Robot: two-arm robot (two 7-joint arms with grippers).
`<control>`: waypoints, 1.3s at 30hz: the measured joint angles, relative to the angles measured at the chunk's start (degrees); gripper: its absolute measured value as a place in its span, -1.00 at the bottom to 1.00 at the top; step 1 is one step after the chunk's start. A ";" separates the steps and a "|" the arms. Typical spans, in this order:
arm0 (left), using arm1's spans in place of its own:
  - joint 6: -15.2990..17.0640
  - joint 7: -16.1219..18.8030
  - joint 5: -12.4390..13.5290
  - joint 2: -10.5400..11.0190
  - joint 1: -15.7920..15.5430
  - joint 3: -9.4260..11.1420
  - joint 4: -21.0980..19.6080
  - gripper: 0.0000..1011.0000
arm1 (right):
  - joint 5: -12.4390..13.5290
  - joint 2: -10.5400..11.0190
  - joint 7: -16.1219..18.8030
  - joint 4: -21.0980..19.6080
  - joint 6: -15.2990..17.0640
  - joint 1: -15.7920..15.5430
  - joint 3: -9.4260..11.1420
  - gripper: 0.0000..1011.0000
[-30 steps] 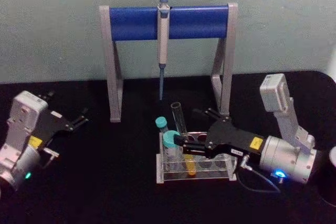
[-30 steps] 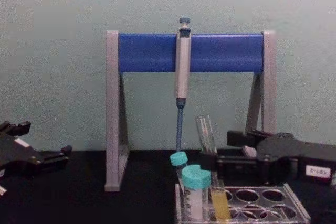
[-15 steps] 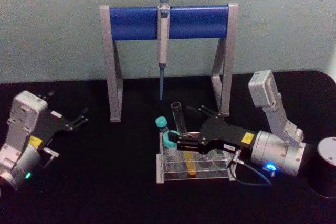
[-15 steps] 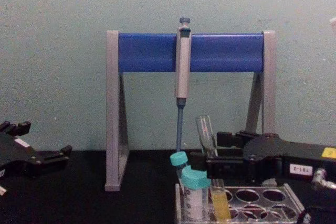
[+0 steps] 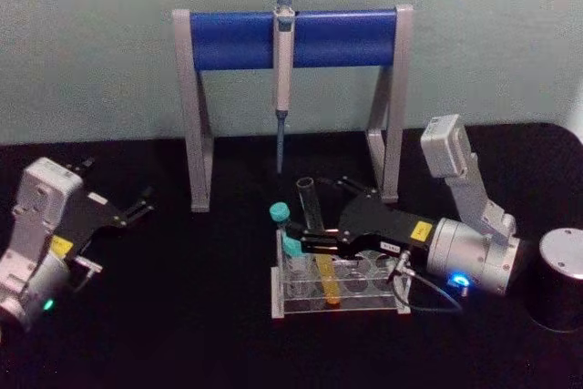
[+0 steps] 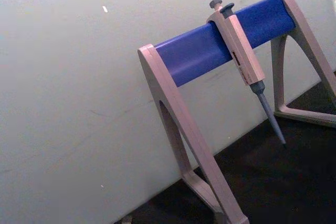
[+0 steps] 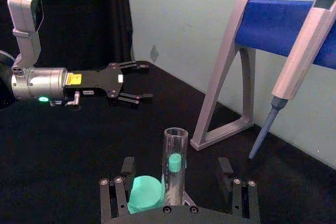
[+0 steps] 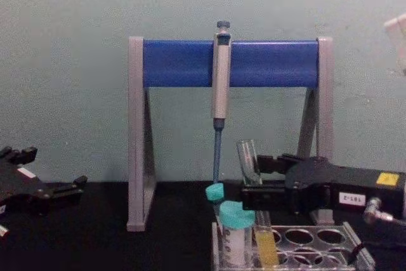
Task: Pick up the test tube from the test tube rack, shake it, then place it back into the test tube rack.
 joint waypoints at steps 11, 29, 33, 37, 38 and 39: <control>0.00 0.00 0.00 0.00 0.00 0.00 0.00 0.98 | -0.41 -0.38 0.35 0.70 -0.22 0.61 -0.51 0.98; 0.00 0.00 0.00 0.00 0.00 0.00 0.00 0.98 | -0.77 -0.15 0.16 0.53 0.31 0.28 -0.83 0.98; 0.00 0.00 0.00 0.00 0.00 0.00 0.00 0.98 | -0.83 -0.14 0.11 0.52 0.37 0.26 -0.87 0.98; 0.00 0.00 0.00 0.00 0.00 0.00 0.00 0.98 | -0.94 -0.21 0.07 0.53 0.40 0.29 -0.92 0.98; 0.00 0.00 0.00 0.00 0.00 0.00 0.00 0.98 | -1.00 -0.22 0.06 0.54 0.37 0.30 -0.94 0.98; 0.00 0.00 0.00 0.00 0.00 0.00 0.00 0.98 | -1.06 -0.23 0.05 0.54 0.34 0.32 -0.96 0.98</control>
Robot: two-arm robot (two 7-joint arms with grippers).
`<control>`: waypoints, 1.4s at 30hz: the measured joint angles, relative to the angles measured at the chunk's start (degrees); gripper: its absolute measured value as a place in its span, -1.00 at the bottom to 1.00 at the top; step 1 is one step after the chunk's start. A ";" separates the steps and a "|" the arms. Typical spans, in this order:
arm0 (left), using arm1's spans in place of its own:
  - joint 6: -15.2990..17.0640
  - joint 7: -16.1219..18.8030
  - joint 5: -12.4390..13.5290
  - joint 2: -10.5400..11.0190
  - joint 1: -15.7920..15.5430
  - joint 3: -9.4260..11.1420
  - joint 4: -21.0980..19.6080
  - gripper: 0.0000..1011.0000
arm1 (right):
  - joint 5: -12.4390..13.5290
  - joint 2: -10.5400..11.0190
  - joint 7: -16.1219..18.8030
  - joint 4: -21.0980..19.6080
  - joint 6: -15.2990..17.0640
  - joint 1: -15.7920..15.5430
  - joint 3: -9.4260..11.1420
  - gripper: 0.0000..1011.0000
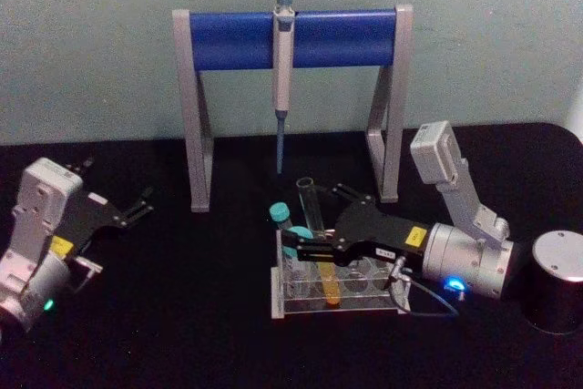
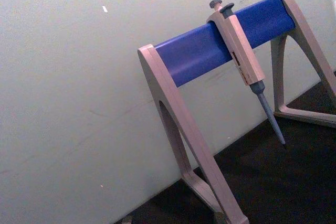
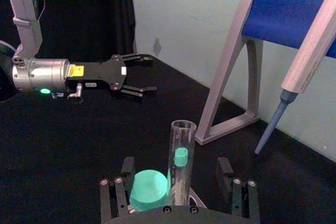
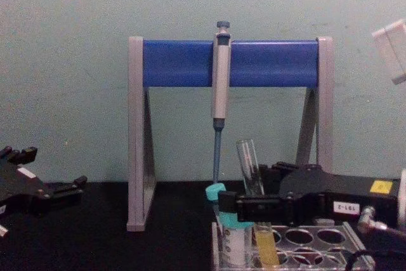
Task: Pick up the test tube from the test tube rack, shake it, then place it back into the test tube rack.
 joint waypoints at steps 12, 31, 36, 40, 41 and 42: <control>0.00 0.00 0.00 0.00 0.00 0.00 0.00 0.98 | 0.00 -0.01 0.00 0.03 -0.01 0.00 -0.01 0.98; 0.00 0.00 0.00 0.00 0.00 0.00 0.00 0.98 | 0.12 -0.01 0.00 0.03 0.00 0.00 0.07 0.13; 0.00 0.00 0.00 0.00 0.00 0.00 0.00 0.98 | 0.14 -0.01 0.00 0.03 0.00 0.00 0.08 -0.16; 0.00 0.00 0.00 0.00 0.00 0.00 0.00 0.98 | 0.14 -0.01 0.00 0.03 0.00 0.00 0.08 -0.40; 0.00 0.00 0.00 0.00 0.00 0.00 0.00 0.98 | 0.14 -0.01 0.00 0.02 0.00 0.00 0.08 -0.51; 0.00 0.00 0.00 0.00 -0.01 0.00 0.00 0.98 | 0.14 -0.01 0.01 0.02 0.00 0.00 0.08 -0.54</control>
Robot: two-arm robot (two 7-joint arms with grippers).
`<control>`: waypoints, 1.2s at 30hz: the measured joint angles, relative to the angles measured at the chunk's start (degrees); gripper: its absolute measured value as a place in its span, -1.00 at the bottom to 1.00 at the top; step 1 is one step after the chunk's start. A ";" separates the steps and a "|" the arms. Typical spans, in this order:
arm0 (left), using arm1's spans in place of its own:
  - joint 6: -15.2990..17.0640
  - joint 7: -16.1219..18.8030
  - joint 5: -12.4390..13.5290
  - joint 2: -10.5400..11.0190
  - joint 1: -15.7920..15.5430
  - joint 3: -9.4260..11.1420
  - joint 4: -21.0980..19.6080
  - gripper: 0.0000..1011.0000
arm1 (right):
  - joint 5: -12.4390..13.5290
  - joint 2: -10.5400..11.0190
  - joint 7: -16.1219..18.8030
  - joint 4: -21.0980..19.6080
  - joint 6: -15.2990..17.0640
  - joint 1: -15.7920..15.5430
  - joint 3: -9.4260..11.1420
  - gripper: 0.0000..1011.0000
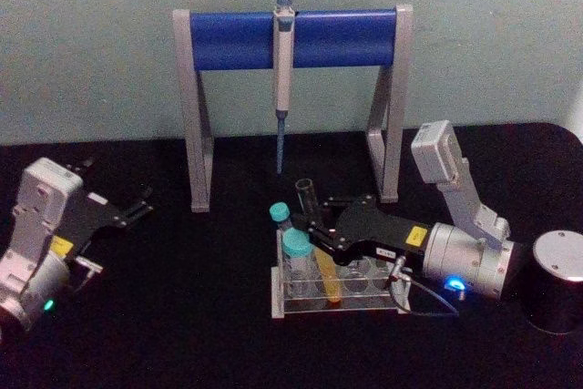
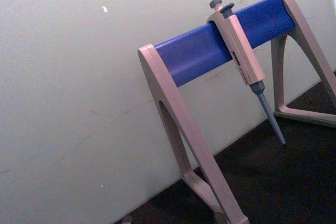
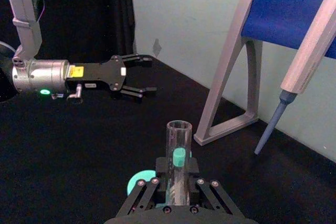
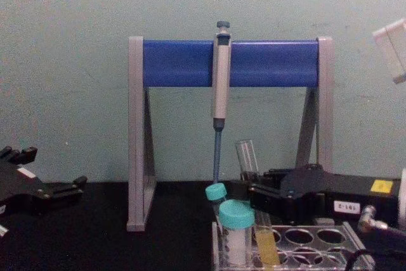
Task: Pick up the test tube from the test tube rack, shake it, then place it back into the test tube rack.
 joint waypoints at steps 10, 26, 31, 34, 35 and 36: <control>0.00 0.00 0.00 0.00 0.00 0.00 0.00 0.98 | -0.01 0.00 0.00 0.00 0.00 0.00 0.00 -0.55; 0.00 0.00 0.00 0.00 0.00 0.00 0.00 0.98 | 0.71 0.04 0.56 -0.26 -1.31 -0.58 0.46 -0.55; 0.00 0.00 0.00 0.00 0.00 0.00 0.00 0.98 | 1.67 0.20 0.65 -0.94 -2.93 -1.71 1.44 -0.55; 0.00 0.00 0.00 0.00 0.00 0.00 0.00 0.98 | 2.28 0.34 0.64 -1.28 -4.12 -2.59 2.12 -0.56; 0.00 0.00 0.00 0.00 0.00 0.00 0.00 0.98 | 2.47 0.37 0.65 -1.35 -4.44 -2.80 2.28 -0.55; 0.00 0.00 0.00 0.00 0.00 0.00 0.00 0.98 | 2.62 0.38 0.68 -1.39 -4.75 -3.01 2.42 -0.55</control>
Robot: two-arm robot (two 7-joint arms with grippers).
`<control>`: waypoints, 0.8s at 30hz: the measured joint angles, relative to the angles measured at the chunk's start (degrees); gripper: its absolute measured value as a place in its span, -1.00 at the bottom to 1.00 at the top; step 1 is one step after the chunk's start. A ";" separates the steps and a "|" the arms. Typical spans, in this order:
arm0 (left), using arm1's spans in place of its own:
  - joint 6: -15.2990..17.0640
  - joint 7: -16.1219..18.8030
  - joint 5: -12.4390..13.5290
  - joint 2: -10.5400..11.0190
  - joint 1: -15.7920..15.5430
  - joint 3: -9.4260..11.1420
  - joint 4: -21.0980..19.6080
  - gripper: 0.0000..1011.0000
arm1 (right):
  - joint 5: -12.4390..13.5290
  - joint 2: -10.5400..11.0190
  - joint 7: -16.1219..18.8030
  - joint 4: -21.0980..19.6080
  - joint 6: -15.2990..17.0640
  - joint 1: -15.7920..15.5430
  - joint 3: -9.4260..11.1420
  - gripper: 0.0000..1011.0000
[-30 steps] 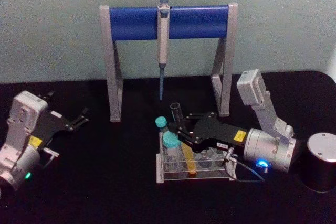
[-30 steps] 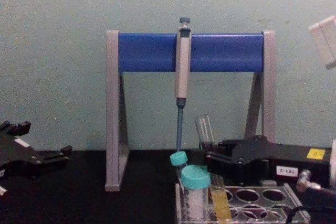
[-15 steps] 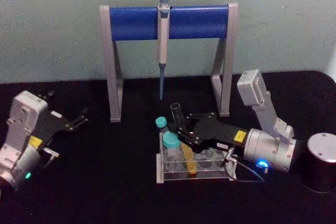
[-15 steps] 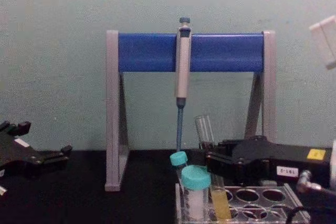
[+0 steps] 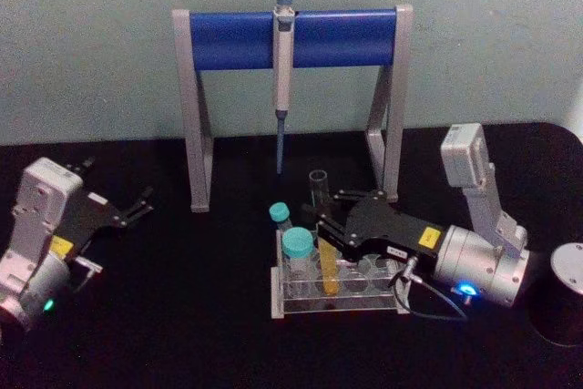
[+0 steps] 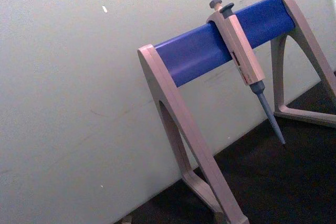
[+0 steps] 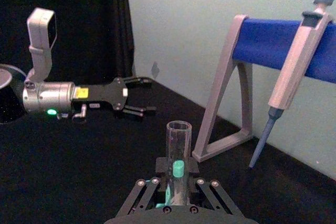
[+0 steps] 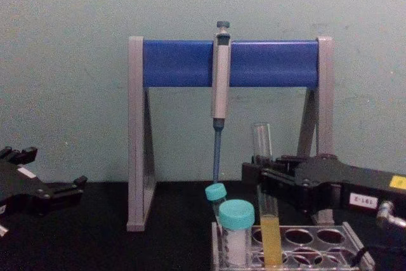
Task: Pick up the test tube from the test tube rack, shake it, then place it back into the test tube rack.
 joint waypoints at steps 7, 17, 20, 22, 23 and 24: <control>0.00 0.00 0.00 0.00 0.00 0.00 0.00 0.98 | 1.48 0.05 0.53 -0.49 -3.10 -1.89 1.57 -0.56; 0.00 0.00 0.00 0.00 0.00 0.00 0.00 0.98 | 2.72 -0.01 1.02 -1.65 -5.31 -3.39 2.95 -0.56; 0.00 0.00 0.00 0.00 0.00 0.00 0.00 0.98 | 3.18 -0.01 1.10 -2.49 -5.56 -3.69 3.33 -0.56; 0.00 0.00 0.00 0.00 0.00 0.00 0.00 0.98 | 3.31 0.01 1.10 -2.90 -5.61 -3.80 3.47 -0.56; 0.00 0.00 0.00 0.00 0.00 0.00 0.00 0.98 | 3.35 0.02 1.09 -3.10 -5.63 -3.84 3.51 -0.56; 0.00 0.00 0.00 0.00 0.00 0.00 0.00 0.98 | 3.42 0.09 1.02 -3.58 -5.63 -3.93 3.65 -0.56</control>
